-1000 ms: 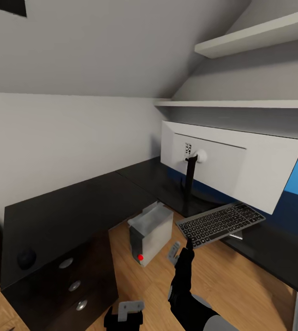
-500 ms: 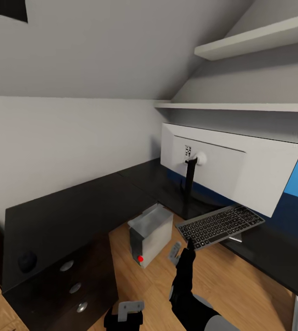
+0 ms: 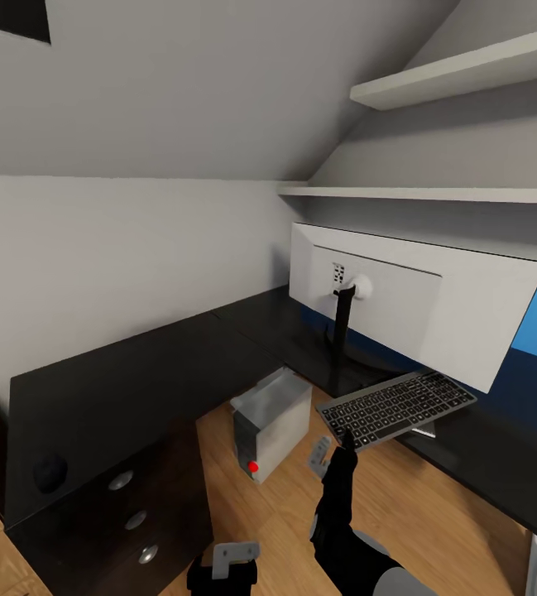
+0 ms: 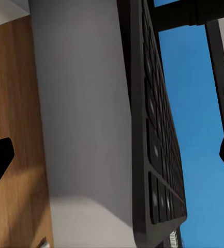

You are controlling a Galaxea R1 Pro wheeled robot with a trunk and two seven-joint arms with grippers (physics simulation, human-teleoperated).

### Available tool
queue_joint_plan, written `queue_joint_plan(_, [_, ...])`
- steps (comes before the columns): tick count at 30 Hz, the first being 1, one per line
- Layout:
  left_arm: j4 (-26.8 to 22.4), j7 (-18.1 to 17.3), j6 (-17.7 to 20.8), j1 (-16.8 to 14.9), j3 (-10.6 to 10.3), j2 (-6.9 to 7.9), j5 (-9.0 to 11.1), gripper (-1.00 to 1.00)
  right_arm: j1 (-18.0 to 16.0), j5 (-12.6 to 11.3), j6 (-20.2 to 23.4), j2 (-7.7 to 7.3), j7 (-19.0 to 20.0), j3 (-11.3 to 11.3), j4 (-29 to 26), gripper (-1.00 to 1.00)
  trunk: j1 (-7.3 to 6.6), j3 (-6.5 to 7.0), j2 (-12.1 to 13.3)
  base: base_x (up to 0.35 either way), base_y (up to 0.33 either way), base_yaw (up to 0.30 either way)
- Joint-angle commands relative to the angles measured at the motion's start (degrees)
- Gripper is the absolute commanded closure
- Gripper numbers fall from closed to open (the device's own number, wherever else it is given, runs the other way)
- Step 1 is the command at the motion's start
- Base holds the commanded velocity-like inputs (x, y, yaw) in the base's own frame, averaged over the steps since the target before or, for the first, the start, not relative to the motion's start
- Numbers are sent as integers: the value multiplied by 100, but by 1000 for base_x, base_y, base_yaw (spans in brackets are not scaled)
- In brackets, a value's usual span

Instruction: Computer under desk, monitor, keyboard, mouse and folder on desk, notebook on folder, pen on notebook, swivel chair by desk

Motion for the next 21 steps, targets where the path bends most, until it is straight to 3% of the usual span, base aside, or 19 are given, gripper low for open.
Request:
queue_joint_plan(1, [-7, 35, 31, -4, -9, 0, 13, -100, -5, 27, 45, -1, -7, 15, 3, -100, 0, -6, -3, 0, 0, 0])
queue_joint_plan(16, [14, 21, 30, -4, -8, 0, 16, -100, -5, 14, 90, -46, 6, -24, 3, -100, 0, -6, -3, 6, 0, 0])
queue_joint_plan(21, [55, 13, 30, -4, -12, 0, 15, -100, -5, 17, 181, -64, 21, -440, -1, -100, 0, -6, -3, 3, 0, 0])
